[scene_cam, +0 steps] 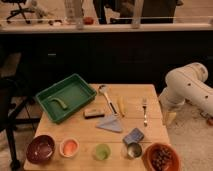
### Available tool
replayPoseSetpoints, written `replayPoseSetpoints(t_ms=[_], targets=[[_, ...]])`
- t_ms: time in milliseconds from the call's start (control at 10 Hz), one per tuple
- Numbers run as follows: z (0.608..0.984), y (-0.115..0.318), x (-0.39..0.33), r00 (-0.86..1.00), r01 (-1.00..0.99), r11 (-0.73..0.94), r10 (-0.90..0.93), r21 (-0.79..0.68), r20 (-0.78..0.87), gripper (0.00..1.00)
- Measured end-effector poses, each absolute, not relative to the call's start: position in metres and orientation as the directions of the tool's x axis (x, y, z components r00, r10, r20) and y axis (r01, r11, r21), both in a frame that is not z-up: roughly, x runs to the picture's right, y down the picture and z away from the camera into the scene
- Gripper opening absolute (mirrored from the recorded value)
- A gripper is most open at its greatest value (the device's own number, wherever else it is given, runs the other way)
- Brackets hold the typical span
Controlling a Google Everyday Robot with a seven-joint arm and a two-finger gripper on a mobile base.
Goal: Wipe table surface with towel
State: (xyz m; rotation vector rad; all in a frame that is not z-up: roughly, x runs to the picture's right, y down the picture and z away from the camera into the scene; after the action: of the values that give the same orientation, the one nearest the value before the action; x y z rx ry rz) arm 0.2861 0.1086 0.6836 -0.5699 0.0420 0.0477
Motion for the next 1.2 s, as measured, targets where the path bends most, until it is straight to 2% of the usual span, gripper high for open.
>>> replayPoseSetpoints(t_ms=[1200], targets=[[0.687, 0.113, 0.273, 1.000, -0.016, 0.839, -0.001, -0.543, -0.032, 0.80]])
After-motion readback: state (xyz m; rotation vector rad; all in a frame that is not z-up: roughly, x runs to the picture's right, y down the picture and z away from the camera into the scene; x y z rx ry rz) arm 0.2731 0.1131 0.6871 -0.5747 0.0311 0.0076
